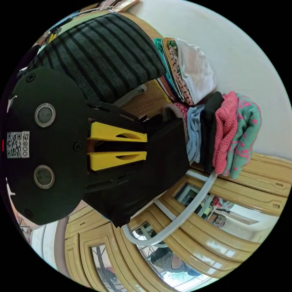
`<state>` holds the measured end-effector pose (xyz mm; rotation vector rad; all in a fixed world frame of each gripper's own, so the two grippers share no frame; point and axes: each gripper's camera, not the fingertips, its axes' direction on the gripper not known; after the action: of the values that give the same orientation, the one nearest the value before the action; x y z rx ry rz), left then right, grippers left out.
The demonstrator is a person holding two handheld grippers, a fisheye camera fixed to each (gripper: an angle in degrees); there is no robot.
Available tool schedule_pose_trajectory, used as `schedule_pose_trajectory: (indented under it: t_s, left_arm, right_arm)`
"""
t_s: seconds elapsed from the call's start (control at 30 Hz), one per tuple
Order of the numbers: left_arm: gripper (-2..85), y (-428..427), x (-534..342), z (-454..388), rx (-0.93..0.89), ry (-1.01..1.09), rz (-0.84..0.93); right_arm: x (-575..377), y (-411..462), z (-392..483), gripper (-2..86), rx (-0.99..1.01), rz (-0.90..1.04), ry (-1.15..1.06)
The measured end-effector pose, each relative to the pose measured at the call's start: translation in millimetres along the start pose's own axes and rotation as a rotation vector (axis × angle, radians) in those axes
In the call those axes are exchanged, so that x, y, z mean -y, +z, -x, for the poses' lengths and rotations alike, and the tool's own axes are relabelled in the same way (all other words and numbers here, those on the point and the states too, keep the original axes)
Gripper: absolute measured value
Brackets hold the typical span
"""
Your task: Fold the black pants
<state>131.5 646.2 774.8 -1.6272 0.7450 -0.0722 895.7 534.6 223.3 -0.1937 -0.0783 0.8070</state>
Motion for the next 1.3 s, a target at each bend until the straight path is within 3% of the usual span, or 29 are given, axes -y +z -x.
schedule_pose_trajectory:
  t_s: [0.13, 0.3, 0.53, 0.73, 1.03, 1.3]
  left_arm:
    - [3.2, 1.1, -21.4, -6.5, -0.041, 0.009, 0.019]
    - [3.0, -8.9, -62.1, -27.5, -0.062, 0.051, 0.035]
    - [3.1, -42.0, -127.3, -54.4, -0.097, 0.036, -0.043]
    - [3.4, -86.6, -200.1, -99.4, -0.060, 0.100, -0.140]
    - [7.7, -188.0, -333.6, -170.4, 0.028, 0.187, -0.485]
    - [19.4, -264.9, -457.3, -254.7, 0.417, 0.297, -0.680]
  right_arm:
    - [-20.1, -16.2, -28.5, 2.6, 0.175, -0.044, 0.140]
    - [-59.6, -74.8, -70.8, 1.5, 0.447, -0.233, 0.303]
    - [-80.1, -194.1, -67.9, 1.7, 0.684, -0.480, 0.231]
    - [-80.7, -297.6, -14.3, 1.7, 0.803, -0.618, 0.105]
    - [-100.5, -441.0, 132.9, 1.5, 1.031, -0.730, -0.191]
    - [-188.0, -446.8, 295.6, 1.4, 1.344, -0.553, -0.421]
